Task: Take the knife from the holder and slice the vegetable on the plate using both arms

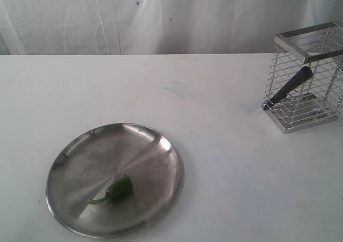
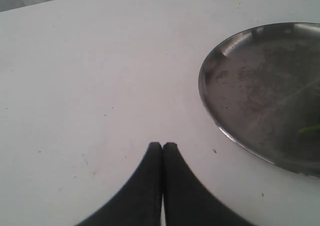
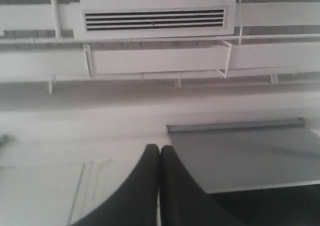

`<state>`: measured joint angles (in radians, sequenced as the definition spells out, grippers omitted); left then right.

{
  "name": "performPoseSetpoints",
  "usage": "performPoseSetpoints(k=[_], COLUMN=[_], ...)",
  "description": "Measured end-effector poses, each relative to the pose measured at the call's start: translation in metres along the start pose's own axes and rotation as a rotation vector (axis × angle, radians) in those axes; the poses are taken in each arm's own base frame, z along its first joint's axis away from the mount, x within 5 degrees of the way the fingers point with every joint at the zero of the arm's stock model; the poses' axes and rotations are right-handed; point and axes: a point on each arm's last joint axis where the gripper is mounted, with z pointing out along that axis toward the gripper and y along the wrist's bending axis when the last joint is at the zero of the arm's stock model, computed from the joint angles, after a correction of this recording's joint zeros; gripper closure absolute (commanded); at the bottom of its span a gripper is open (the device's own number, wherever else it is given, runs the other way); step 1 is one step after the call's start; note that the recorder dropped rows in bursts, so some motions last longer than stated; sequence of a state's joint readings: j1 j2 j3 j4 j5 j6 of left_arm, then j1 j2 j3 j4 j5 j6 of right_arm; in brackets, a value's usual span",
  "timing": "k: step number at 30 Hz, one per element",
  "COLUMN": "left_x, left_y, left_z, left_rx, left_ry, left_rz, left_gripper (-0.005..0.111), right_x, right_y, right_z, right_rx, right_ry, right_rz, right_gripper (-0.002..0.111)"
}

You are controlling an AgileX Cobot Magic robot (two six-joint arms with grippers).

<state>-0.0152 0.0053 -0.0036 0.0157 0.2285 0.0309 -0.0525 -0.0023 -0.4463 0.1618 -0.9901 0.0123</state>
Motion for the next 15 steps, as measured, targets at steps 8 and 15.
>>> performPoseSetpoints(k=[8,15], left_x=[0.0,0.0], left_y=[0.0,0.0], left_z=[0.0,0.0], left_rx=[0.0,0.0], left_ry=[0.0,0.0], left_rz=[0.0,0.0], left_gripper=[0.107,0.107], right_x=[0.108,0.217], right_y=[-0.001,-0.016], right_z=[0.0,-0.063], right_rx=[-0.219,-0.317], right_ry=[0.977,1.61], right_rz=[-0.474,-0.432], right_gripper=[0.108,0.108])
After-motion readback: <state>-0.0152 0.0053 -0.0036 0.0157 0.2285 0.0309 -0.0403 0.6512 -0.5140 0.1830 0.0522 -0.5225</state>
